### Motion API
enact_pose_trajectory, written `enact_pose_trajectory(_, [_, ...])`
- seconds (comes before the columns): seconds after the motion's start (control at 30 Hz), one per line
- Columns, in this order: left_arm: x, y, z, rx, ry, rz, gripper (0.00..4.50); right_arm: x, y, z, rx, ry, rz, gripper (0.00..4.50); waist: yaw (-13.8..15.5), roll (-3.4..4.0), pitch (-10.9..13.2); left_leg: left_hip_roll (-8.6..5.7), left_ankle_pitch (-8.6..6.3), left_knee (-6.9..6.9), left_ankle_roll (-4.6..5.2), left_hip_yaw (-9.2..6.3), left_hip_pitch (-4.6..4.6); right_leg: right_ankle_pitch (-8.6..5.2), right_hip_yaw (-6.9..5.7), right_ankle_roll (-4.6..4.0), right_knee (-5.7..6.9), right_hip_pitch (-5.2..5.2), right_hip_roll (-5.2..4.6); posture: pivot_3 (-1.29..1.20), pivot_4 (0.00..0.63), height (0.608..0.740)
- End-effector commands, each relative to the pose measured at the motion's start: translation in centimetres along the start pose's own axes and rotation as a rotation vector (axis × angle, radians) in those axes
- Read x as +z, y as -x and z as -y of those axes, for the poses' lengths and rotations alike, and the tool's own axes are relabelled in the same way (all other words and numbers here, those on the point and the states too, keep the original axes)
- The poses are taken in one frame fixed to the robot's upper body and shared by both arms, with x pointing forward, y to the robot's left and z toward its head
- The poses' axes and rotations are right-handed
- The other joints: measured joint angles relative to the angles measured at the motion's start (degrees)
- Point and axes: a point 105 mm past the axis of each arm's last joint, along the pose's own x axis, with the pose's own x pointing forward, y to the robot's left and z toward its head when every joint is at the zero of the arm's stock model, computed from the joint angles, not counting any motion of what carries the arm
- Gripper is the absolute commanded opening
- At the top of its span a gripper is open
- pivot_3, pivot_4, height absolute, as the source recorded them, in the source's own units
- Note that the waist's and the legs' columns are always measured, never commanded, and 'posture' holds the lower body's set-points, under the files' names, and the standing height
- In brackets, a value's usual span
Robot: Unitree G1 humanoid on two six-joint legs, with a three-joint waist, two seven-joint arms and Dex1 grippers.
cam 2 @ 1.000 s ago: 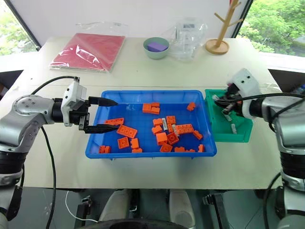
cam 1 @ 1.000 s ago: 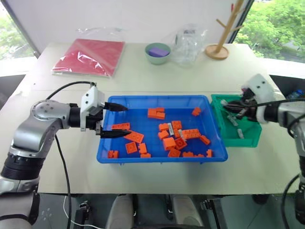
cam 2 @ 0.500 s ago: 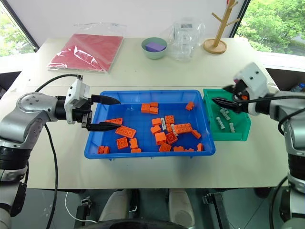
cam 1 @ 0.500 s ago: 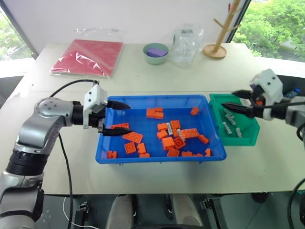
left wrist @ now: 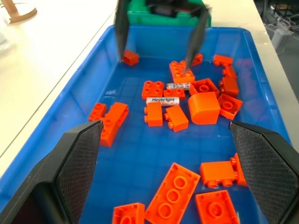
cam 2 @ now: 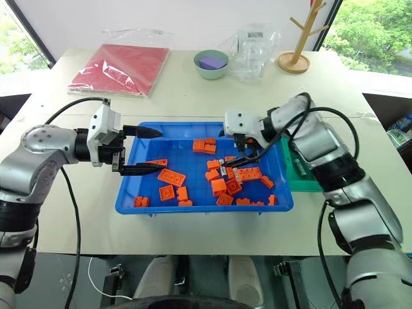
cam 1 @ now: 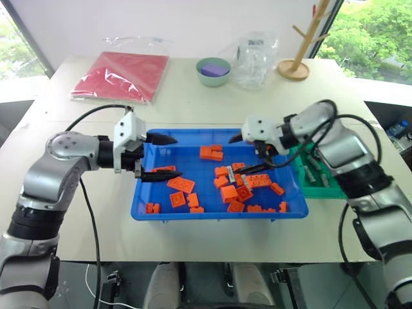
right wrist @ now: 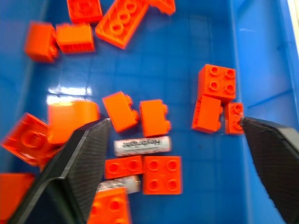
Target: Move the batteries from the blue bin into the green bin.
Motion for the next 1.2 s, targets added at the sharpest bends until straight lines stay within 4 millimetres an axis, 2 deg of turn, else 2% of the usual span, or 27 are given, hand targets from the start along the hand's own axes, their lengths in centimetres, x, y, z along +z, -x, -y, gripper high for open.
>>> enact_pose_trajectory(0.03, [1.0,0.8,0.3,0.031,-0.031,0.017,4.50,-0.2,0.1,0.0,0.063,0.057,-0.036,4.40,0.1,0.00,0.0,0.00,0.00,0.00,0.00,-0.01,0.00,0.00,-0.01,0.00,0.01,0.01,0.00,0.00,0.150,0.736])
enact_pose_trajectory(0.23, [0.7,1.5,0.4,0.070,-0.020,0.006,4.50,-0.9,-1.3,-0.3,0.133,0.074,-0.065,4.40,-0.2,0.00,0.0,0.00,0.01,0.00,-0.01,-0.01,0.03,0.00,-0.01,-0.01,0.04,0.01,-0.01,0.00,0.150,0.736])
enact_pose_trajectory(0.37, [1.3,1.5,0.6,0.075,-0.020,0.020,4.50,-1.4,-2.3,-0.5,0.181,0.077,-0.102,4.40,-0.2,0.01,0.0,0.01,0.01,0.00,-0.01,-0.01,0.04,0.00,-0.02,0.00,0.06,0.01,0.01,0.00,0.150,0.736])
enact_pose_trajectory(0.53, [1.6,1.4,0.6,0.074,-0.027,0.023,4.50,-1.1,-3.7,0.4,0.150,-0.005,-0.099,4.40,-0.3,0.01,0.0,0.01,0.01,0.00,-0.03,0.00,0.05,0.01,-0.02,0.00,0.07,0.02,0.00,0.00,0.150,0.736])
enact_pose_trajectory(0.83, [1.7,1.5,0.6,0.076,-0.022,0.029,4.50,-3.4,-3.9,-0.4,0.156,-0.018,-0.184,4.40,-0.1,0.01,0.0,-0.01,0.02,0.00,-0.04,0.00,0.05,0.01,-0.02,0.00,0.08,0.03,-0.03,0.00,0.150,0.736])
enact_pose_trajectory(1.1, [1.8,1.2,0.4,0.065,-0.031,0.030,4.50,-3.7,-3.8,-1.3,0.192,-0.057,-0.170,4.40,-0.1,0.01,0.0,0.00,0.02,0.00,-0.04,-0.01,0.07,0.02,-0.03,0.01,0.09,0.06,-0.01,0.00,0.150,0.736])
enact_pose_trajectory(1.2, [1.8,1.1,0.4,0.060,-0.034,0.032,4.50,-3.1,-3.9,-1.1,0.178,-0.069,-0.138,3.52,-0.1,0.01,0.0,-0.01,0.02,0.00,-0.04,-0.01,0.08,0.01,-0.04,0.01,0.09,0.06,-0.01,0.00,0.150,0.736])
